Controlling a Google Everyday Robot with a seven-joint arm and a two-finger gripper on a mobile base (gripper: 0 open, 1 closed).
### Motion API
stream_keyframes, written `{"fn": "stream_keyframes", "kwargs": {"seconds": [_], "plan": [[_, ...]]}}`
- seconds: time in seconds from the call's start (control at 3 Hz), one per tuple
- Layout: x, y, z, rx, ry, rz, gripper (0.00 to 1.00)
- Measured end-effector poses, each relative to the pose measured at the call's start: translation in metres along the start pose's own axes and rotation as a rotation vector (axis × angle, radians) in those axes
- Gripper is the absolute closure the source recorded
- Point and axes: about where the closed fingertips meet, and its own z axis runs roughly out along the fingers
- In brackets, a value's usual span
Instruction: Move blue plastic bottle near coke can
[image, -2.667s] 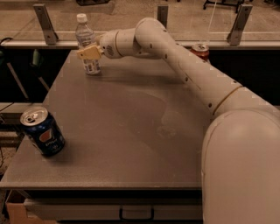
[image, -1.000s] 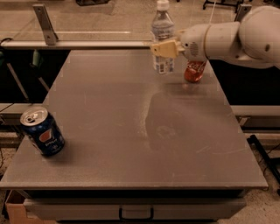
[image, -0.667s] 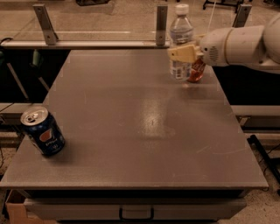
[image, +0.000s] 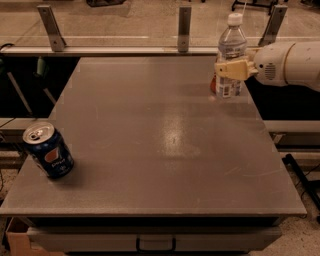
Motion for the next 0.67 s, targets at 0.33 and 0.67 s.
{"fn": "stream_keyframes", "kwargs": {"seconds": [0.33, 0.67], "plan": [[0.01, -0.017, -0.001, -0.005, -0.04, -0.041, 1.0], [0.025, -0.032, 0.003, -0.027, -0.07, -0.082, 1.0]]}}
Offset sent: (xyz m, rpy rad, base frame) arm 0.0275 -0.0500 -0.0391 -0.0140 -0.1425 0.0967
